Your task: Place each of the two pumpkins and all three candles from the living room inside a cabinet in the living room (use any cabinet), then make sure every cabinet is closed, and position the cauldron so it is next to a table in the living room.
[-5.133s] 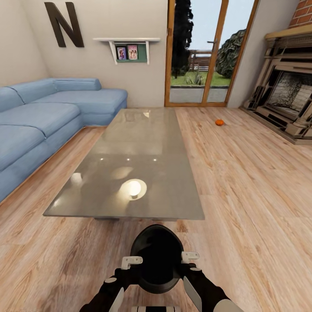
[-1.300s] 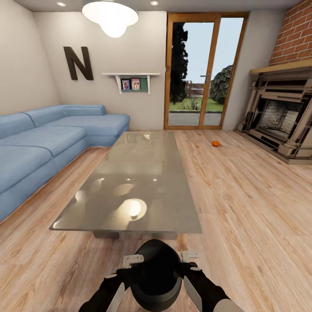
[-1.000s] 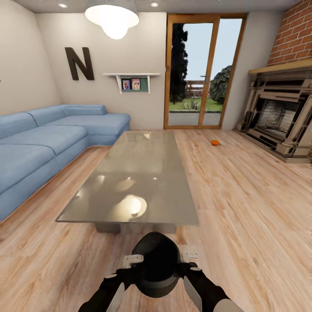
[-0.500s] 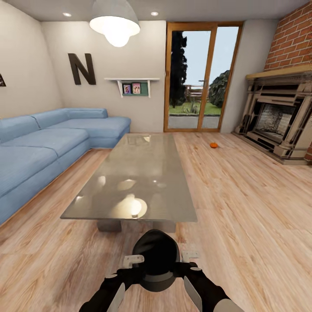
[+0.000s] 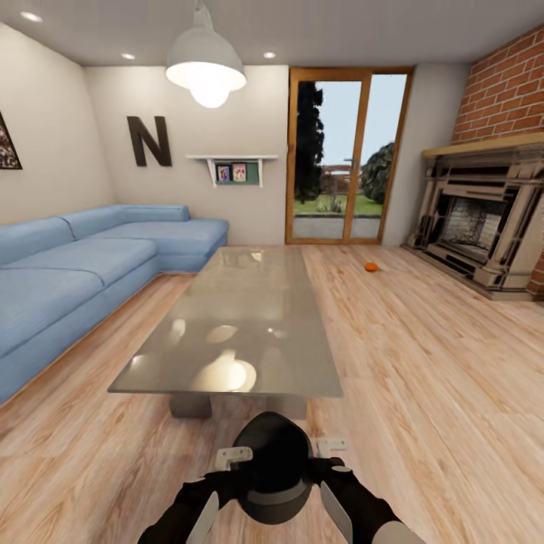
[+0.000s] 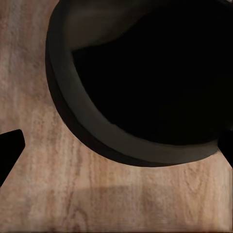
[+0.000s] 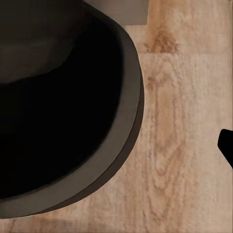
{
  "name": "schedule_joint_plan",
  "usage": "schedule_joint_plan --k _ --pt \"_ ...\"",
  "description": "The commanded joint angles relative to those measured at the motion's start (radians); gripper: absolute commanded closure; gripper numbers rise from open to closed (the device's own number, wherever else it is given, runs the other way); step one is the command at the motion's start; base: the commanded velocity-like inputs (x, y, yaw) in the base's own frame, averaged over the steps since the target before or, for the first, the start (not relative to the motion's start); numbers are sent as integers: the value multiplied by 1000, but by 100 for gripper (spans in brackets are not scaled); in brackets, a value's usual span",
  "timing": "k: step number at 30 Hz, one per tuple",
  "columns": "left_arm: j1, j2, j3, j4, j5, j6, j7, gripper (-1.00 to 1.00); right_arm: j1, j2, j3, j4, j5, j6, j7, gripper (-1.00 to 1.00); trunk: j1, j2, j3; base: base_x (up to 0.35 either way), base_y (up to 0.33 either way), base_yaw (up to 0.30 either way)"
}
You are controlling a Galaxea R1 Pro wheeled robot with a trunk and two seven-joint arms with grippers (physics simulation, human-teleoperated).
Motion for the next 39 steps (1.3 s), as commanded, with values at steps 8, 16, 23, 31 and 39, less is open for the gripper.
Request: schedule_joint_plan --k 8,16,23,31,39 --pt "0 2 -2 -2 41 10 3 -100 0 -1 8 -2 -10 5 -8 -100 -4 2 30 0 0 0" --pt "1 8 2 -32 77 10 3 -100 0 -1 8 -2 -10 6 -8 -100 -31 51 56 0 0 0" --pt "1 10 3 -34 79 9 3 -100 0 -1 8 -2 -10 6 -8 -100 -58 100 78 -6 0 0" --pt "1 8 -1 -34 76 8 4 -100 0 -6 4 -3 -11 5 -7 -100 -89 156 103 -287 0 0" --pt "1 10 -2 -35 76 7 4 -100 0 -8 4 -7 -11 5 -7 -100 -119 212 128 -344 0 0"
